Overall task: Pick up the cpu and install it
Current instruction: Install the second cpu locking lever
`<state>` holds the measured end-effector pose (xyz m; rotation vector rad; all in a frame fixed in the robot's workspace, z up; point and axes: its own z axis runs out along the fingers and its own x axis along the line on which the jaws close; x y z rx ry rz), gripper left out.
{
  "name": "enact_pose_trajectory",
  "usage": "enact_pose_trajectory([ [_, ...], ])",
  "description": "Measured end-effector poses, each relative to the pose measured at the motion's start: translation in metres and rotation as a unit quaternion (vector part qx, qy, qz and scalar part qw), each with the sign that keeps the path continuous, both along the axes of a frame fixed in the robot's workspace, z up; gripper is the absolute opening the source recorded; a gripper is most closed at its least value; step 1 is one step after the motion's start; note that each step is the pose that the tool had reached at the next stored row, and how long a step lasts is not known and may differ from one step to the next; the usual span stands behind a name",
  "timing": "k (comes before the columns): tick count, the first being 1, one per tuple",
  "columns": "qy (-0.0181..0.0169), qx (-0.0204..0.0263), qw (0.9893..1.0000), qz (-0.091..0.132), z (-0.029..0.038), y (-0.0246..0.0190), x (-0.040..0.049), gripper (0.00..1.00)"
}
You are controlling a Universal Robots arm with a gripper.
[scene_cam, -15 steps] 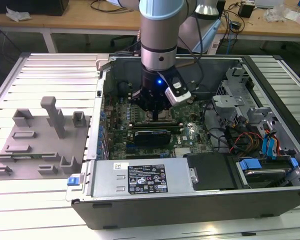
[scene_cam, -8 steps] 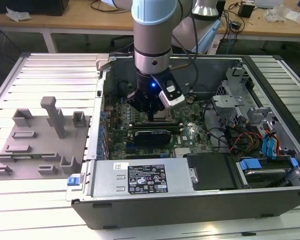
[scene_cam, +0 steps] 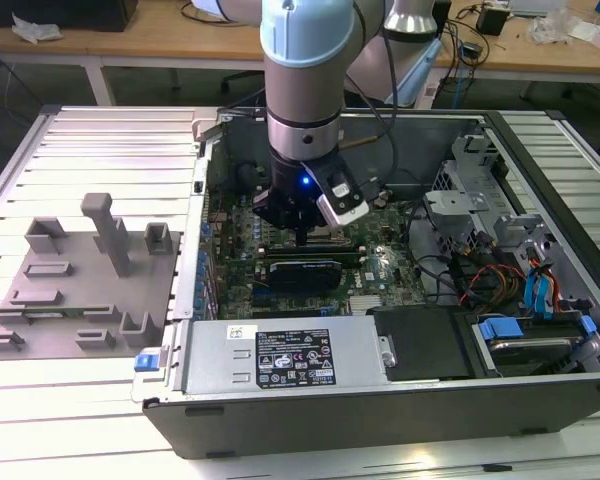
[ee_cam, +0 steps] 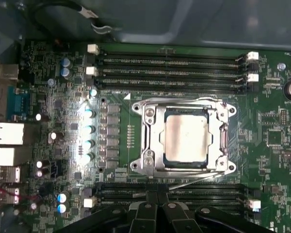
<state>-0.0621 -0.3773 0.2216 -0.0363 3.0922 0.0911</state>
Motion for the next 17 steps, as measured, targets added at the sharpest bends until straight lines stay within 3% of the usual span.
enact_pose_trajectory([
  [3,-0.0002,0.0076,1.0,0.0,-0.0009,-0.0021,0.0,0.11],
  [6,-0.0016,0.0215,0.9998,0.0,-0.003,-0.002,0.0,0.11],
  [17,-0.0033,0.0317,0.9995,0.0,-0.0131,-0.0019,-0.0067,0.11],
])
